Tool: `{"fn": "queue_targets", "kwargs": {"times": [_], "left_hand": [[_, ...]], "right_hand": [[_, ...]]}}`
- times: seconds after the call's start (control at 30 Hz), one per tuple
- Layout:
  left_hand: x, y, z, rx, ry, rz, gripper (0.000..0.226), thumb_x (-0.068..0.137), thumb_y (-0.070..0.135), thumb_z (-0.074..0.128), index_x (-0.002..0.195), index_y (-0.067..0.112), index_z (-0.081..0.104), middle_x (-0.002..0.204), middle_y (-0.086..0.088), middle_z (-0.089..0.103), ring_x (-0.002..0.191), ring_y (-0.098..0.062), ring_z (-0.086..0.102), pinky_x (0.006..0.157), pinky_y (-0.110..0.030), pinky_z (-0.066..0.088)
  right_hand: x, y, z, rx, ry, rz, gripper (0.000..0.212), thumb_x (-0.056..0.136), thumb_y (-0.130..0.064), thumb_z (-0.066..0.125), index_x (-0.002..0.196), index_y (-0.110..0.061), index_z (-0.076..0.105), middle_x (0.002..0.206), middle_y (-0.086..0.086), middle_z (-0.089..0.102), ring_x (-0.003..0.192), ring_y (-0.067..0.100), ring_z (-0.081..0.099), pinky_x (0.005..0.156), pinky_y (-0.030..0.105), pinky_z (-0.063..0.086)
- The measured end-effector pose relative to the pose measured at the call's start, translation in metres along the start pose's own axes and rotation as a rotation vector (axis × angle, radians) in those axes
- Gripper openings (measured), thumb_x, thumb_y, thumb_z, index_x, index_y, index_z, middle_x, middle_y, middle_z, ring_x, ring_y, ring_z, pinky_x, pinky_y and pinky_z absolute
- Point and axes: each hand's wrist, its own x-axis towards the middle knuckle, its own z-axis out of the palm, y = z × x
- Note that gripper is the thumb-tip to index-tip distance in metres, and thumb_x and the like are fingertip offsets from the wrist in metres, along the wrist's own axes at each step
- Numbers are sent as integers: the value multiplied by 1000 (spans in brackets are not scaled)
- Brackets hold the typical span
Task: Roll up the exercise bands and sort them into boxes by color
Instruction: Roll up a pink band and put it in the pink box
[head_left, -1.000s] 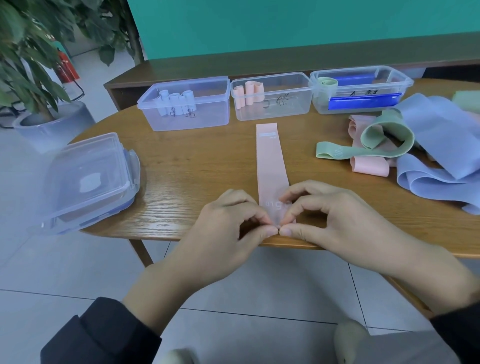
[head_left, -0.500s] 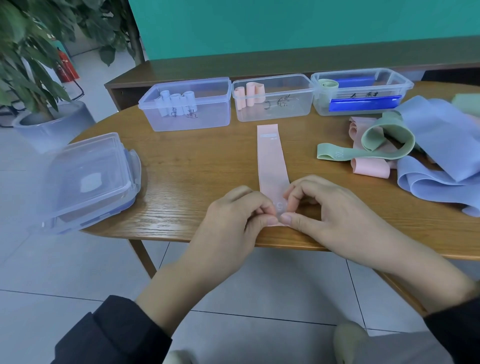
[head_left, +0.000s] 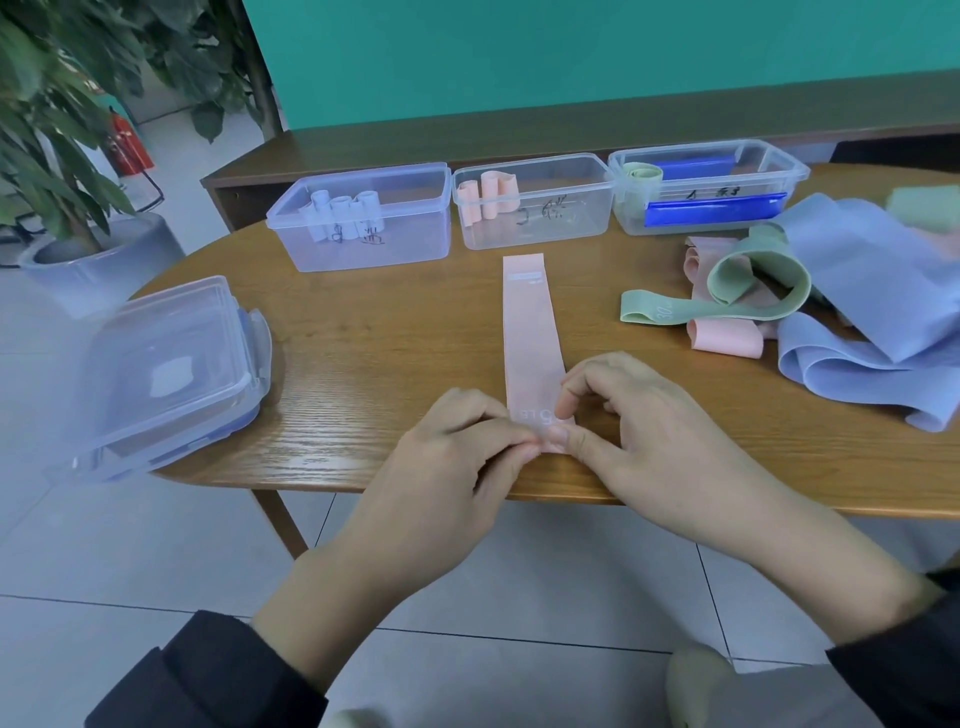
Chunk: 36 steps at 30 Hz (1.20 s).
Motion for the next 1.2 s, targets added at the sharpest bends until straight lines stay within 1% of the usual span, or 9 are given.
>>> {"fn": "queue_targets", "kwargs": {"times": [0.1, 0.23, 0.37, 0.47, 0.53, 0.67, 0.77, 1.0, 1.2], "left_hand": [[0, -1, 5, 78, 22, 32, 15, 98, 19, 64, 105, 14, 76, 96, 7, 59, 88, -2, 49, 83, -5, 35], [-3, 1, 6, 110, 36, 57, 27, 99, 23, 56, 113, 12, 76, 103, 4, 56, 90, 0, 46, 78, -8, 40], [-5, 2, 4, 129, -14, 68, 34, 100, 25, 51, 121, 9, 73, 113, 0, 57, 93, -17, 52, 79, -30, 49], [-5, 1, 3, 199, -48, 61, 37, 100, 26, 48, 125, 13, 72, 119, 0, 61, 96, -23, 53, 81, -41, 49], [-5, 1, 2, 236, -49, 64, 37, 99, 28, 47, 125, 18, 72, 122, 1, 63, 97, -25, 54, 80, -45, 49], [-6, 2, 2, 279, -31, 81, 36, 99, 29, 47, 122, 20, 72, 122, 3, 64, 97, -24, 55, 78, -45, 48], [-7, 2, 3, 307, -15, 80, 36, 99, 31, 46, 122, 20, 72, 122, 3, 64, 98, -23, 55, 79, -45, 47], [-8, 3, 4, 369, -70, 24, 42, 99, 34, 44, 132, 18, 66, 131, 5, 61, 107, -23, 54, 82, -44, 45], [-6, 8, 1, 381, -165, -95, 52, 100, 41, 34, 139, 16, 60, 144, 4, 53, 120, -24, 49, 92, -43, 44]], "right_hand": [[0, -1, 2, -12, 45, 13, 7, 96, -37, 61, 96, -32, 57, 108, -14, 53, 105, 5, 49, 96, 31, 46], [2, -3, 5, -35, 99, 13, 6, 95, -33, 61, 95, -29, 57, 106, -12, 53, 101, 8, 50, 91, 34, 49], [3, -2, 7, -57, 133, 25, 9, 95, -33, 63, 96, -24, 59, 107, -8, 55, 96, 8, 51, 87, 32, 50], [-1, -2, 9, -89, 190, -14, 11, 94, -31, 63, 95, -21, 59, 104, -5, 56, 92, 11, 53, 83, 32, 51], [-4, -2, 12, -140, 250, -90, 10, 93, -29, 61, 92, -18, 59, 100, -3, 57, 89, 16, 56, 79, 36, 53], [-14, 1, 15, -214, 310, -286, 6, 98, -18, 64, 93, -14, 65, 98, -3, 64, 90, 21, 60, 78, 40, 53], [-21, 3, 17, -278, 295, -386, 15, 98, -23, 62, 100, -14, 74, 102, -4, 70, 98, 22, 63, 80, 41, 54], [-27, 0, 18, -421, 291, -335, 27, 97, -30, 57, 112, -18, 75, 112, -9, 72, 111, 24, 61, 78, 42, 52], [-22, 2, 20, -486, 240, -265, 40, 100, -36, 45, 123, -17, 72, 126, -8, 69, 119, 24, 59, 81, 43, 55]]}}
